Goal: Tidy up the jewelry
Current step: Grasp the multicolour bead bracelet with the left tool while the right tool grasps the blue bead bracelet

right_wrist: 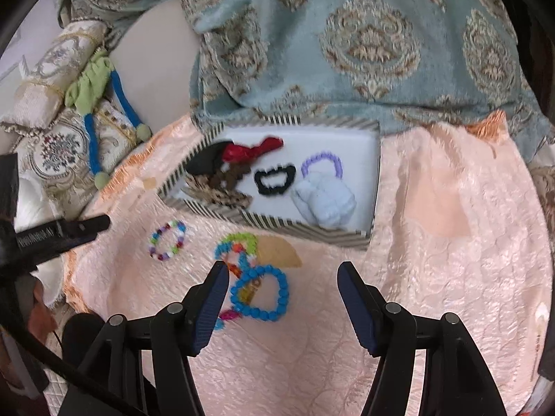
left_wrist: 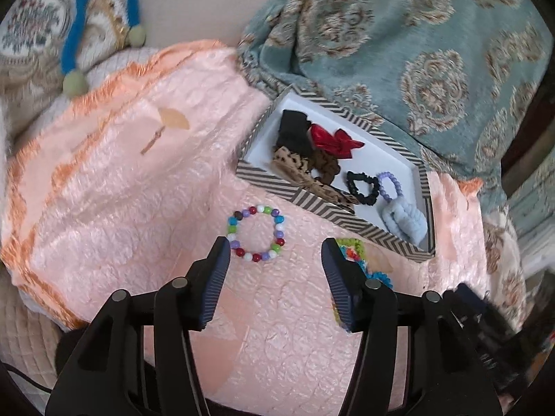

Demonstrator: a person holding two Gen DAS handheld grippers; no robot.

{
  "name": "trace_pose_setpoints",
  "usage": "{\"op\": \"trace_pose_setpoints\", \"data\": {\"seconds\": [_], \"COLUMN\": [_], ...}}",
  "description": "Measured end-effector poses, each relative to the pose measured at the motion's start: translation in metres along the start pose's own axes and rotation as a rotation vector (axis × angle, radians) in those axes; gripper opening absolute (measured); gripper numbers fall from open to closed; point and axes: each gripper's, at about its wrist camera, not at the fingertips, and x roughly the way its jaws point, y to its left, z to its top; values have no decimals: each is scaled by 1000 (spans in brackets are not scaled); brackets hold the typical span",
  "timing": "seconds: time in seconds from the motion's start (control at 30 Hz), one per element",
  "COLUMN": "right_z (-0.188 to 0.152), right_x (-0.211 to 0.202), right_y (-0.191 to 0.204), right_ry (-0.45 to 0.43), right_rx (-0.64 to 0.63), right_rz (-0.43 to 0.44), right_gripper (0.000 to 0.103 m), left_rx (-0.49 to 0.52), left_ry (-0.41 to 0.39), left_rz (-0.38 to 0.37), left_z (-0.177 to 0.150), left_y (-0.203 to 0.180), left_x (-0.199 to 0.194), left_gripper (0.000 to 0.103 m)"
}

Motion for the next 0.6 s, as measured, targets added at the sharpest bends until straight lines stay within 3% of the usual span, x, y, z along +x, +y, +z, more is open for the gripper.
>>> {"op": "trace_pose_setpoints", "data": {"seconds": [0.1, 0.33, 0.6], "right_z": [-7, -16, -19], "right_x": [18, 50, 80], "right_y": [-5, -10, -8], "right_ry": [37, 94, 142], "right_rx": [2, -27, -58], "right_rz": [0, 13, 17], "right_gripper": [63, 50, 44], "left_rx": [0, 43, 49], "left_ry": [24, 78, 100], "left_rz": [26, 162, 234], "left_z": [1, -3, 3], "left_y": [3, 8, 14], "left_x": [14, 57, 92], "left_gripper": [58, 58, 58]}}
